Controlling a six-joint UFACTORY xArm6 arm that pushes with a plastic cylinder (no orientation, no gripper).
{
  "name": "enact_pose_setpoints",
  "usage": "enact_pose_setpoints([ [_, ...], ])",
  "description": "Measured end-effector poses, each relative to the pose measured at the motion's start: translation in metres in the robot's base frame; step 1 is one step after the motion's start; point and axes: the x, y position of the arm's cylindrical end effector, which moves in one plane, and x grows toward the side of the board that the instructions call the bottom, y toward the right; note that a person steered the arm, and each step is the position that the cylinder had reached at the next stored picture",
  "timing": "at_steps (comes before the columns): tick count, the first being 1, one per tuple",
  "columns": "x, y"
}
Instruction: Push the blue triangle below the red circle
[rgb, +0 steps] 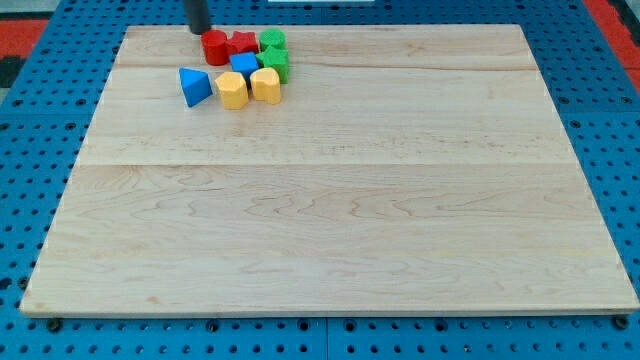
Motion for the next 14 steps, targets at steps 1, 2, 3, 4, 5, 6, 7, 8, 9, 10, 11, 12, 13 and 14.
enact_pose_setpoints([
  [1,0.014,0.005],
  [2,0.032,0.005],
  [3,0.033,0.005],
  [4,0.014,0.006],
  [5,0.030,0.000],
  [6,0.038,-0.040],
  [7,0.065,-0.107],
  [8,0.146,-0.120],
  [9,0.169,-0.042],
  [10,0.148,-0.002],
  [11,0.146,-0.057],
  [12,0.134,-0.096],
  [13,0.127,-0.057],
  [14,0.150,-0.023],
])
